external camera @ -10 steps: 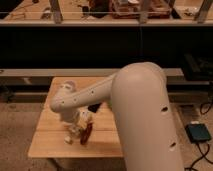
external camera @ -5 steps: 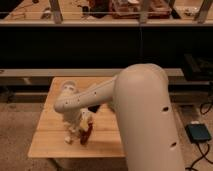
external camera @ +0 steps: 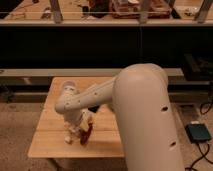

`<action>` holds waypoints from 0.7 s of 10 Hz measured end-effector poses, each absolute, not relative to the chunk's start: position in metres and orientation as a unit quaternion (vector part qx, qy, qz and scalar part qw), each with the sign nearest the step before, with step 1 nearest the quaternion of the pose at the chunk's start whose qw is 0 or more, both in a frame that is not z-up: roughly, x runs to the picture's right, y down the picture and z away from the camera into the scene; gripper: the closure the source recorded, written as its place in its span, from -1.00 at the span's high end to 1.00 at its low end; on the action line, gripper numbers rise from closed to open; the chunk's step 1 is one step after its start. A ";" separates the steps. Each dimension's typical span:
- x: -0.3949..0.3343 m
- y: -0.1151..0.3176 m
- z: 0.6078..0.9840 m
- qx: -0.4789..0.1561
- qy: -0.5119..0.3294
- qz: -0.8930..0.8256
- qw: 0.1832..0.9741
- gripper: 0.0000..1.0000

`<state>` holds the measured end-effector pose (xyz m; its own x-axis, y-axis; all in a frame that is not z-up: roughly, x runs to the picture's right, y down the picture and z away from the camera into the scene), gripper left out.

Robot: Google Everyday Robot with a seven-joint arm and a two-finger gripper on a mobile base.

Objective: Stand the bottle upright

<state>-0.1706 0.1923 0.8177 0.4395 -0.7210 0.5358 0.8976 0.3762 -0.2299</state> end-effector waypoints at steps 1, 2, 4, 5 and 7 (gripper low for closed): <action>-0.171 0.191 0.817 -0.249 -0.174 -0.500 0.811 0.01; -0.172 0.189 0.816 -0.247 -0.174 -0.501 0.811 -0.20; -0.175 0.186 0.815 -0.243 -0.177 -0.502 0.811 -0.61; -0.176 0.185 0.814 -0.244 -0.178 -0.503 0.810 -0.80; -0.177 0.185 0.814 -0.246 -0.184 -0.503 0.807 -1.00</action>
